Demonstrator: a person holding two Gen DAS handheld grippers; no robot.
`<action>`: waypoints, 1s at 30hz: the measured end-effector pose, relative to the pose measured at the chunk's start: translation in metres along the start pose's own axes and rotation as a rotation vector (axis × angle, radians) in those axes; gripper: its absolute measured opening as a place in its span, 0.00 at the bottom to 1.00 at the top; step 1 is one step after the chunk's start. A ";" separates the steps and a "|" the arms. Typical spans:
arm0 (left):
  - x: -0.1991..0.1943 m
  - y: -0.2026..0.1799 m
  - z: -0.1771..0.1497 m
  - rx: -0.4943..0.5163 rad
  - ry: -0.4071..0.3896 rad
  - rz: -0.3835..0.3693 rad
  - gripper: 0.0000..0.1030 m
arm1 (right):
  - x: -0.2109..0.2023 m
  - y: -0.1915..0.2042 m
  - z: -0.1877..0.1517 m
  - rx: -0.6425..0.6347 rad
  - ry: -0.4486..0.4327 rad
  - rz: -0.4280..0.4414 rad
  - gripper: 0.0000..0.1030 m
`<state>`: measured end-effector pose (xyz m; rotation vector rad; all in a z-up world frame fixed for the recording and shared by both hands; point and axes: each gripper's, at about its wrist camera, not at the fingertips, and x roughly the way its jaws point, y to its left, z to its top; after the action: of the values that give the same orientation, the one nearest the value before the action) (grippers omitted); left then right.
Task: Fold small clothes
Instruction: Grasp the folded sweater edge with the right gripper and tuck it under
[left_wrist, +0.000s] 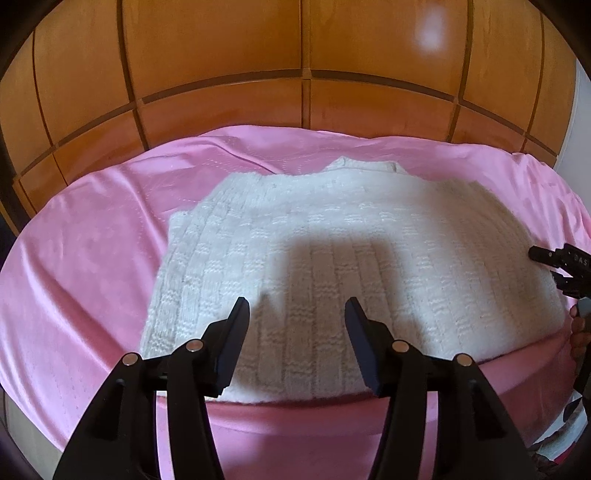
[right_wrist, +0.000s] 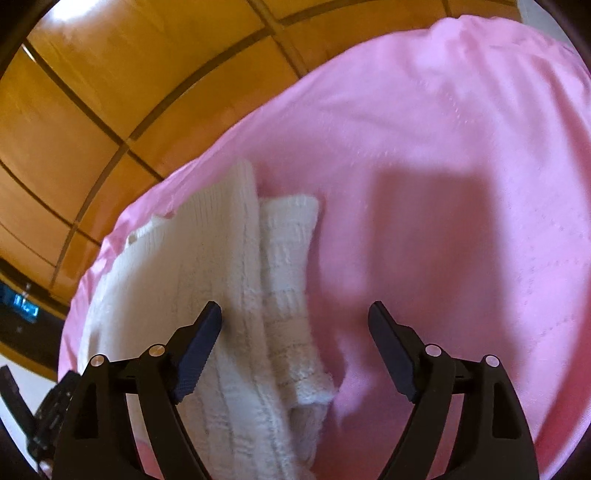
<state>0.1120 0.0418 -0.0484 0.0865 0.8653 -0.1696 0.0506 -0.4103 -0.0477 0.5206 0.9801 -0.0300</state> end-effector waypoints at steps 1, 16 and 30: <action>0.003 -0.002 0.001 0.005 0.010 -0.005 0.52 | 0.000 0.001 -0.002 -0.009 0.012 0.019 0.80; 0.028 -0.019 0.001 0.030 0.047 -0.012 0.53 | 0.005 0.019 -0.022 -0.072 0.077 0.078 0.44; 0.015 0.002 -0.003 -0.028 0.021 -0.052 0.53 | 0.012 0.042 -0.022 -0.095 0.120 0.002 0.38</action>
<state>0.1202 0.0423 -0.0617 0.0398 0.8909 -0.2054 0.0507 -0.3620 -0.0496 0.4401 1.0927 0.0502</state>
